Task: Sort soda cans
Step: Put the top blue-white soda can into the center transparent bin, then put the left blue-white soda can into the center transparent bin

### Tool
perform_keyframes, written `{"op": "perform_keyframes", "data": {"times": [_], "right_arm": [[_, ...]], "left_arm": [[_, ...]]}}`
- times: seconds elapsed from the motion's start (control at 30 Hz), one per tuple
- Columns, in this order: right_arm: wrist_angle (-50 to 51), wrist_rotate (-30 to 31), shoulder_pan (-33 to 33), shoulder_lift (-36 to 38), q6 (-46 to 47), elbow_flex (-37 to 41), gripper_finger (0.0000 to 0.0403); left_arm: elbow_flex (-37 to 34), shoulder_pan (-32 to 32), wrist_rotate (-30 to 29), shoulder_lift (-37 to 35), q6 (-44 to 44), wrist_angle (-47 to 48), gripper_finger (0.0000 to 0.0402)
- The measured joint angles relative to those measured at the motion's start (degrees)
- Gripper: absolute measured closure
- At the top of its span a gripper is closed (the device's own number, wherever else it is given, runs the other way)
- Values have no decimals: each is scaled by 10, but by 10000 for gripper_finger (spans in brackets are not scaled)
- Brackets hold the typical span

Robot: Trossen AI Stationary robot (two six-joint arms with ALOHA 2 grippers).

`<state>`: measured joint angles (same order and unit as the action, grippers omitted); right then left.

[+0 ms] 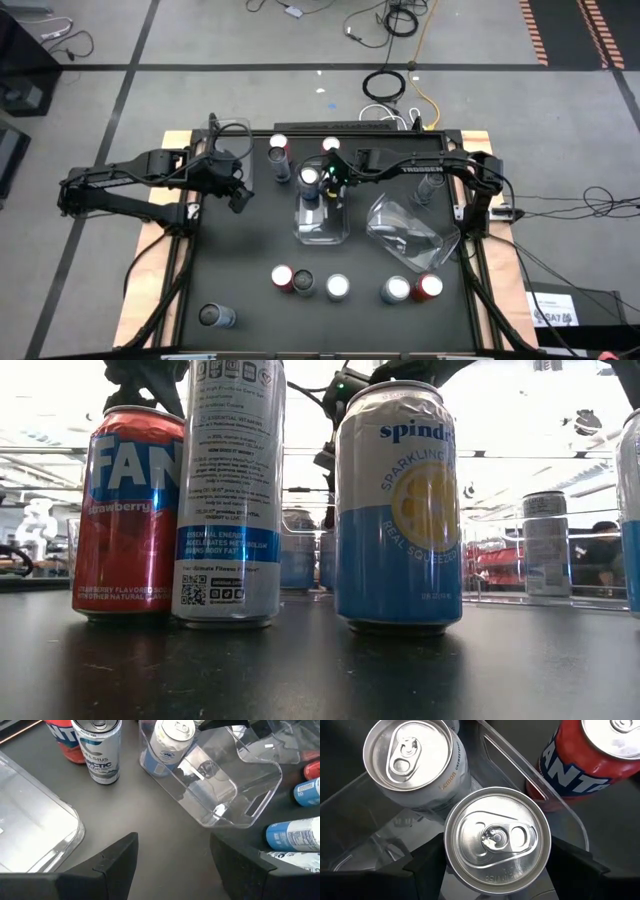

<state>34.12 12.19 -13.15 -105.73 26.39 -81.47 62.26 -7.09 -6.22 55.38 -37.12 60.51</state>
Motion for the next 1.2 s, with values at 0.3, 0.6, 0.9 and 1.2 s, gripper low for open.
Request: {"op": "perform_keyframes", "data": {"times": [0.3, 0.6, 0.9, 1.2], "right_arm": [[-1, 6, 0, 0, 2, 0, 80], [5, 13, 1, 13, 0, -1, 16], [37, 12, 16, 147, 80, -1, 14], [54, -2, 156, 251, 285, -1, 14]], "left_arm": [[0, 0, 0, 0, 5, 0, 143], [0, 0, 0, 0, 17, 0, 143], [0, 0, 0, 0, 36, 0, 143], [0, 0, 0, 0, 49, 0, 143]]}}
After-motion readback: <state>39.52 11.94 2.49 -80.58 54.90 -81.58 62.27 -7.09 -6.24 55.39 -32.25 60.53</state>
